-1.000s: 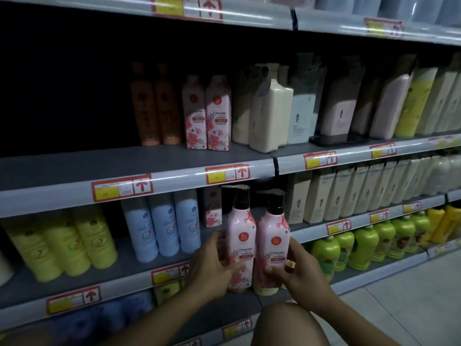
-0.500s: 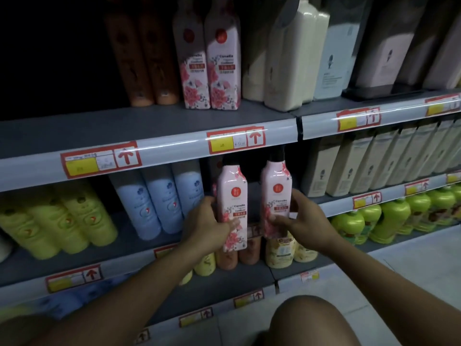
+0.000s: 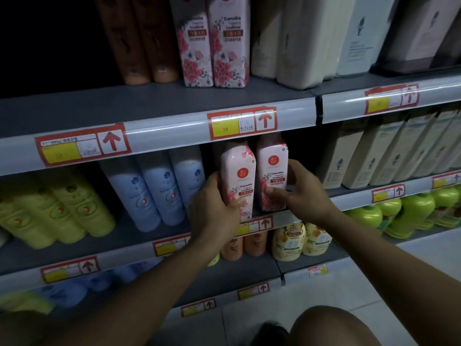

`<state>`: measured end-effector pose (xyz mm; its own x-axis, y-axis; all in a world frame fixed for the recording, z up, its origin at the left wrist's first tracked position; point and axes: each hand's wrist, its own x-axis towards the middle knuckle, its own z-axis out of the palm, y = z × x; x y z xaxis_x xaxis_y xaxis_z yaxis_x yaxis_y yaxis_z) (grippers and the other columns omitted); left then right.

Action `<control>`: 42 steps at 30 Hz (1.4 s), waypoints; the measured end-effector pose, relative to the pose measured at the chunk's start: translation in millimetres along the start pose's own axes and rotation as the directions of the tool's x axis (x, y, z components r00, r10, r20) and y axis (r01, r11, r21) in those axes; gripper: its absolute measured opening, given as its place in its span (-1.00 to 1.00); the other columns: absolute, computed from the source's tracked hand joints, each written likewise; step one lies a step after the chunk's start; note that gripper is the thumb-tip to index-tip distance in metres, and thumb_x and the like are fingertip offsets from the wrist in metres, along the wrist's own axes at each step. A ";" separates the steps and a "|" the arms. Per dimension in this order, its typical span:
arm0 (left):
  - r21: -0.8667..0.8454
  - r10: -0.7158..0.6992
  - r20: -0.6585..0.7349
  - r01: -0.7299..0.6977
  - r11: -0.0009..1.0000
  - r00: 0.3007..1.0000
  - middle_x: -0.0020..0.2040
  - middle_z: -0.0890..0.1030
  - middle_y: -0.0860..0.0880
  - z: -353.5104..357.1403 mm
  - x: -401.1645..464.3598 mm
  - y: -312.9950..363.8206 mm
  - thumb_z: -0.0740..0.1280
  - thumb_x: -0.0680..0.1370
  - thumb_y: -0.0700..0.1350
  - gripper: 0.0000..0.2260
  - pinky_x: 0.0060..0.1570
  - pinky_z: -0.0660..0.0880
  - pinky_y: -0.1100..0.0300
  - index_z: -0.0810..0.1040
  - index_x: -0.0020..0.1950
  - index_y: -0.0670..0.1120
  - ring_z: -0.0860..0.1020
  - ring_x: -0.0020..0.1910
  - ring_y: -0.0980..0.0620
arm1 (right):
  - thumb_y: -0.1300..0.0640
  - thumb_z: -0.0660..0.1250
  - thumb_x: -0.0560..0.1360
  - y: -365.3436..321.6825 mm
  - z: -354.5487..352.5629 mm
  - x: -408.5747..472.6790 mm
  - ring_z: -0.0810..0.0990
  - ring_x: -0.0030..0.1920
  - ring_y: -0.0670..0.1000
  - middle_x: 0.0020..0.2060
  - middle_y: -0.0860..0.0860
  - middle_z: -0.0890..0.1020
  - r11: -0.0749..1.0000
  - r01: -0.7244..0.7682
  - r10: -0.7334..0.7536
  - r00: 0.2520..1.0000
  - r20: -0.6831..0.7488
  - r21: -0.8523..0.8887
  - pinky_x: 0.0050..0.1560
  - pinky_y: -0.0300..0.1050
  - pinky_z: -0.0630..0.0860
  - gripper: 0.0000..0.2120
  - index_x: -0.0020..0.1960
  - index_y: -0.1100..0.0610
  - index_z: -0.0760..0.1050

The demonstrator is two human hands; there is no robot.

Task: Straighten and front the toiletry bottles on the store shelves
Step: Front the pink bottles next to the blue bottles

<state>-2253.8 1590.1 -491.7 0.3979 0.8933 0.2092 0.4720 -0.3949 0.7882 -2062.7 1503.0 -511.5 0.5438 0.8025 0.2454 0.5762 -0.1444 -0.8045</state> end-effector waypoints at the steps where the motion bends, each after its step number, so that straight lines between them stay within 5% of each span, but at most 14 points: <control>1: 0.003 0.001 -0.013 -0.001 1.000 1.000 0.27 0.68 0.03 4.1 1.8 -2.8 0.60 0.46 -0.07 -0.47 0.15 0.65 -0.03 0.51 0.39 0.05 0.66 0.22 -0.02 | 0.07 0.57 0.47 3.6 5.0 2.4 0.62 0.17 -0.13 0.20 -0.11 0.67 1.000 -0.001 0.001 1.000 -0.010 -0.001 0.04 -0.38 0.47 -0.36 0.47 0.03 0.38; 11: 0.051 -0.032 -0.168 0.042 0.998 0.985 0.28 0.67 -0.03 43.2 13.6 -20.0 0.46 0.56 -0.18 -0.48 0.12 0.62 -0.03 0.43 0.49 0.04 0.62 0.25 -0.10 | 0.13 0.52 0.52 24.0 42.8 33.7 0.57 0.15 -0.17 0.18 -0.10 0.64 0.999 0.022 -0.018 0.991 -0.134 0.030 -0.04 -0.56 0.42 -0.54 0.34 0.03 0.41; 14: 0.066 -0.067 -0.180 0.080 0.995 0.981 0.32 0.65 -0.04 48.9 13.5 -19.4 0.41 0.60 -0.16 -0.48 0.07 0.58 -0.02 0.37 0.53 0.05 0.61 0.27 -0.12 | 0.09 0.50 0.53 28.6 48.1 45.6 0.59 0.18 -0.13 0.18 -0.09 0.65 1.000 0.018 -0.015 0.991 -0.130 0.023 0.05 -0.42 0.46 -0.62 0.26 0.03 0.43; 18: 0.089 -0.099 -0.202 0.119 0.989 0.974 0.29 0.65 -0.03 52.7 15.7 -21.6 0.38 0.60 -0.17 -0.57 -0.02 0.53 -0.03 0.41 0.45 0.04 0.62 0.23 -0.14 | 0.04 0.50 0.53 30.4 55.9 60.5 0.63 0.19 -0.01 0.17 -0.04 0.66 0.999 -0.034 0.037 0.992 -0.124 0.027 0.22 0.01 0.59 -0.66 0.22 0.04 0.45; 23: 0.113 -0.120 -0.227 0.149 0.982 0.966 0.29 0.64 -0.05 54.7 15.9 -18.5 0.38 0.59 -0.17 -0.58 -0.09 0.42 0.04 0.41 0.43 0.00 0.60 0.24 -0.16 | 0.09 0.50 0.54 24.6 63.8 68.3 0.63 0.23 -0.01 0.24 0.02 0.66 0.998 -0.024 0.031 0.993 -0.117 0.062 0.18 -0.17 0.52 -0.56 0.36 0.12 0.46; 28: 0.094 -0.140 -0.274 0.171 0.981 0.952 0.31 0.62 -0.08 60.8 16.1 -15.5 0.37 0.56 -0.21 -0.46 0.02 0.53 -0.10 0.36 0.52 0.01 0.59 0.24 -0.20 | 0.05 0.50 0.54 23.2 68.6 72.6 0.64 0.22 0.01 0.21 0.00 0.68 0.998 -0.027 0.033 0.993 -0.113 0.056 0.25 0.00 0.59 -0.58 0.34 0.08 0.48; 37: -0.024 -0.166 -0.332 0.167 0.986 0.929 0.36 0.61 -0.09 73.5 14.9 -16.0 0.36 0.59 -0.22 -0.44 0.13 0.59 -0.08 0.34 0.58 -0.05 0.57 0.32 -0.15 | 0.04 0.47 0.56 19.1 71.9 74.0 0.64 0.23 0.01 0.22 0.01 0.67 0.998 -0.054 0.057 0.994 -0.088 0.041 0.20 -0.09 0.56 -0.60 0.34 0.09 0.49; 42: -0.042 -0.158 -0.287 0.152 0.987 0.945 0.37 0.60 -0.06 68.3 8.4 -21.5 0.33 0.58 -0.29 -0.46 0.20 0.59 -0.02 0.38 0.56 -0.05 0.57 0.34 -0.11 | -0.04 0.46 0.55 17.9 75.2 78.5 0.67 0.15 0.06 0.15 0.05 0.69 0.998 -0.057 0.054 0.994 -0.095 -0.020 0.19 0.09 0.63 -0.63 0.28 0.10 0.55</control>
<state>-2206.9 1591.5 -546.5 0.0753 0.9680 0.2393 0.4933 -0.2448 0.8347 -2055.6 1606.9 -547.3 0.6301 0.7345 0.2518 0.5566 -0.2012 -0.8061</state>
